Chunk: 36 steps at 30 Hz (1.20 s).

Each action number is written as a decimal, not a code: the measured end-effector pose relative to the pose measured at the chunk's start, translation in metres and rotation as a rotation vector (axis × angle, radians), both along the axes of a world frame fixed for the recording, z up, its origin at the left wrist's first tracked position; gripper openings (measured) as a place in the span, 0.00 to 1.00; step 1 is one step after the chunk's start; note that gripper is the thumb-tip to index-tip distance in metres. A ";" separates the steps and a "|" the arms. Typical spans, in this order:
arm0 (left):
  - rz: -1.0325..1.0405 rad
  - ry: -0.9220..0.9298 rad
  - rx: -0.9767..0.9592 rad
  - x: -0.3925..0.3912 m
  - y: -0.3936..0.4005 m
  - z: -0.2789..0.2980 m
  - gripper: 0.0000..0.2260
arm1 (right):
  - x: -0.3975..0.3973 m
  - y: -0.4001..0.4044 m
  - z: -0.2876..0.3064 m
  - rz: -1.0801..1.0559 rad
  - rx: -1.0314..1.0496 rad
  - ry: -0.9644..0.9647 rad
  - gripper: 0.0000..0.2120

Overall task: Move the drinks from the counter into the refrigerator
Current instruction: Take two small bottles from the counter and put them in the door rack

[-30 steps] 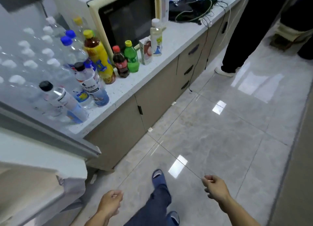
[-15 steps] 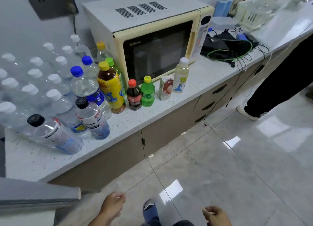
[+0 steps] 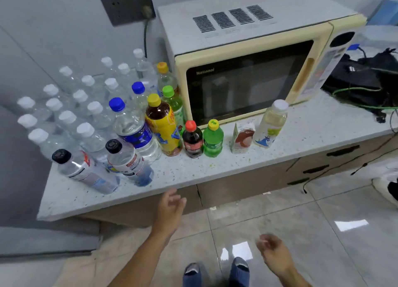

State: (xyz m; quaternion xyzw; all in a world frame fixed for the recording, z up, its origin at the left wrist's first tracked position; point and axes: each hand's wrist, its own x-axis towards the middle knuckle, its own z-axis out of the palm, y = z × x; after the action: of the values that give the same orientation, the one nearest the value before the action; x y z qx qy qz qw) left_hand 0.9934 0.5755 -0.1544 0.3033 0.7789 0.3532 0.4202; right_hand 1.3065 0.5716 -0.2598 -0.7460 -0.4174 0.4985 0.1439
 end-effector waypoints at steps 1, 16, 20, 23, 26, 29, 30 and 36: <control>0.030 0.004 0.042 0.006 0.013 0.007 0.17 | -0.011 0.024 0.012 0.055 0.071 0.026 0.06; 0.119 0.345 0.436 0.022 0.114 0.062 0.27 | -0.129 0.177 0.160 0.445 0.892 0.273 0.32; 0.035 0.318 0.395 0.016 0.135 0.070 0.26 | -0.155 0.195 0.164 0.468 0.795 0.217 0.34; -0.021 0.310 0.412 0.016 0.146 0.071 0.19 | -0.164 0.202 0.162 0.438 0.810 0.225 0.25; -0.016 0.293 0.410 0.014 0.149 0.071 0.11 | -0.168 0.206 0.161 0.384 0.821 0.258 0.14; -0.080 0.304 0.428 0.011 0.142 0.065 0.11 | -0.165 0.203 0.156 0.390 0.839 0.251 0.15; -0.104 0.311 0.442 0.010 0.138 0.062 0.12 | -0.164 0.201 0.154 0.410 0.852 0.233 0.13; -0.189 0.338 0.541 0.010 0.117 0.046 0.16 | -0.157 0.180 0.152 0.409 0.901 0.207 0.12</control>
State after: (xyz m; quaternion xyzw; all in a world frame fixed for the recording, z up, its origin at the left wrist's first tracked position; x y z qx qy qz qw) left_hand 1.0032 0.6925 -0.1088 0.5293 0.6838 0.4514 0.2202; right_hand 1.1498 0.7514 -0.1080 -0.4595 -0.7123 0.3582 0.3914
